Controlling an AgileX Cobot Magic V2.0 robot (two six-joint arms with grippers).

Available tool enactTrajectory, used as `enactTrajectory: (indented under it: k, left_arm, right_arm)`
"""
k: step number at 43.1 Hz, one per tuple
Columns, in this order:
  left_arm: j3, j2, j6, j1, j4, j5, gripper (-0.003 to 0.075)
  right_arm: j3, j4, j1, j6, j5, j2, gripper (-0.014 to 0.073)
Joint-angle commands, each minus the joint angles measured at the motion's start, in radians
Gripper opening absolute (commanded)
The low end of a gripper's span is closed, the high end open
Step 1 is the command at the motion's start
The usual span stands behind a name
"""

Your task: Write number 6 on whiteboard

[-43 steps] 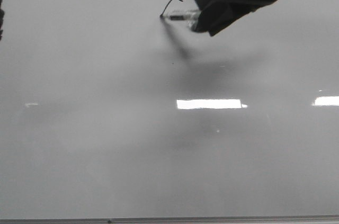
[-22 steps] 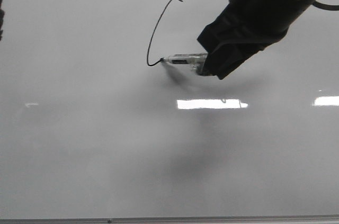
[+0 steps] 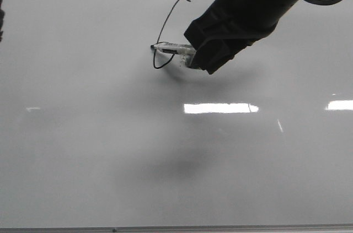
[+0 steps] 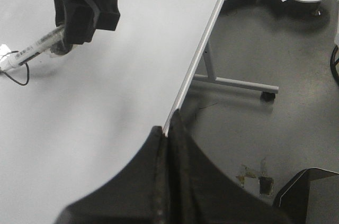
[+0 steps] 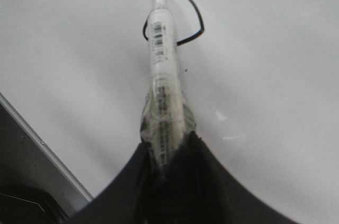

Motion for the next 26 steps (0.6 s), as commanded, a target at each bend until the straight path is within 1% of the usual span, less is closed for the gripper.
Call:
enactTrajectory:
  k: [1, 8, 11, 14, 16, 18, 19, 20, 21, 23, 25, 26]
  left_arm:
    - [-0.026, -0.004, -0.011, -0.002, -0.009, -0.07, -0.002]
    - [-0.026, -0.004, -0.011, -0.002, -0.009, -0.07, -0.002]
    - [-0.039, -0.004, -0.011, -0.002, -0.009, -0.062, -0.0019]
    - [-0.082, 0.024, -0.009, -0.002, 0.021, 0.006, -0.0008]
    - [-0.129, 0.056, 0.008, -0.005, 0.058, 0.084, 0.0028]
    - [-0.181, 0.101, 0.049, -0.006, 0.074, 0.158, 0.0109]
    - [-0.211, 0.134, 0.079, -0.006, 0.074, 0.192, 0.0164]
    - [-0.248, 0.168, 0.11, -0.006, 0.079, 0.222, 0.0242]
    - [-0.275, 0.187, 0.125, -0.006, 0.082, 0.236, 0.0291]
    - [-0.318, 0.229, 0.129, -0.006, 0.102, 0.248, 0.0421]
    - [-0.353, 0.27, 0.129, -0.006, 0.124, 0.253, 0.051]
    - [-0.369, 0.283, 0.129, -0.006, 0.136, 0.253, 0.0536]
  right_arm:
    - [-0.024, -0.02, 0.002, -0.003, 0.01, -0.083, -0.006]
    - [0.051, -0.064, 0.017, -0.021, 0.08, -0.25, -0.006]
    - [0.064, -0.068, 0.034, -0.066, 0.137, -0.301, -0.006]
    - [0.067, -0.068, 0.062, -0.115, 0.215, -0.324, -0.006]
    - [0.067, -0.069, 0.084, -0.136, 0.256, -0.328, -0.006]
    - [0.068, -0.071, 0.105, -0.142, 0.28, -0.328, -0.006]
    - [0.068, -0.078, 0.12, -0.142, 0.293, -0.329, -0.006]
    - [0.068, -0.084, 0.133, -0.142, 0.303, -0.329, -0.006]
    - [0.068, -0.087, 0.14, -0.142, 0.307, -0.329, -0.006]
    - [0.068, -0.088, 0.155, -0.142, 0.311, -0.329, -0.006]
    - [0.068, -0.088, 0.171, -0.142, 0.311, -0.331, -0.006]
    - [0.068, -0.088, 0.178, -0.142, 0.311, -0.333, -0.006]
